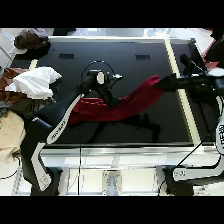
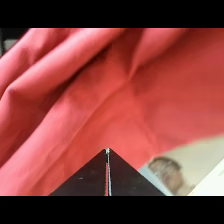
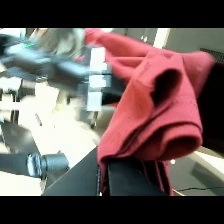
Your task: Fold the shirts.
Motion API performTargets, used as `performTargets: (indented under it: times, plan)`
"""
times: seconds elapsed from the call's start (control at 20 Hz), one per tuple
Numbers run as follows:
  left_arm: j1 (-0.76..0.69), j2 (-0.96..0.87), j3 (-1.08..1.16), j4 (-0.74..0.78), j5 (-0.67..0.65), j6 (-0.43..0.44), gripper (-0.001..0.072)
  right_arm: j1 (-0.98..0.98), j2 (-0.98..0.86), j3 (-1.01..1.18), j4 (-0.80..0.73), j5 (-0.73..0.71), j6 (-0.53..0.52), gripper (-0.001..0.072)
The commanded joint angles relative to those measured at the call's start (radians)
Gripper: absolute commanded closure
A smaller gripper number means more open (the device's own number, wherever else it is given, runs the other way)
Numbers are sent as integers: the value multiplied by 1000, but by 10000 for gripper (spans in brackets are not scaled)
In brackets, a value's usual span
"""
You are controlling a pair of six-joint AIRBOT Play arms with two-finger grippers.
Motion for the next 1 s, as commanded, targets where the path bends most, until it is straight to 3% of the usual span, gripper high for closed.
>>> performTargets:
  times: [0.0,0.25,0.45,0.6,0.95]
  plan:
    - [0,-27,-8,-48,58,0,698,158,16,119,-18,-54,66,700]
    - [39,27,-8,-47,35,0,697,351,15,242,-138,-179,142,701]
    - [179,192,-8,34,-68,0,697,481,13,250,-172,-254,174,701]
    - [331,320,-8,151,-167,0,697,591,-2,250,-172,-396,176,702]
    - [589,504,-8,141,-182,0,697,904,-208,250,-160,-782,176,700]
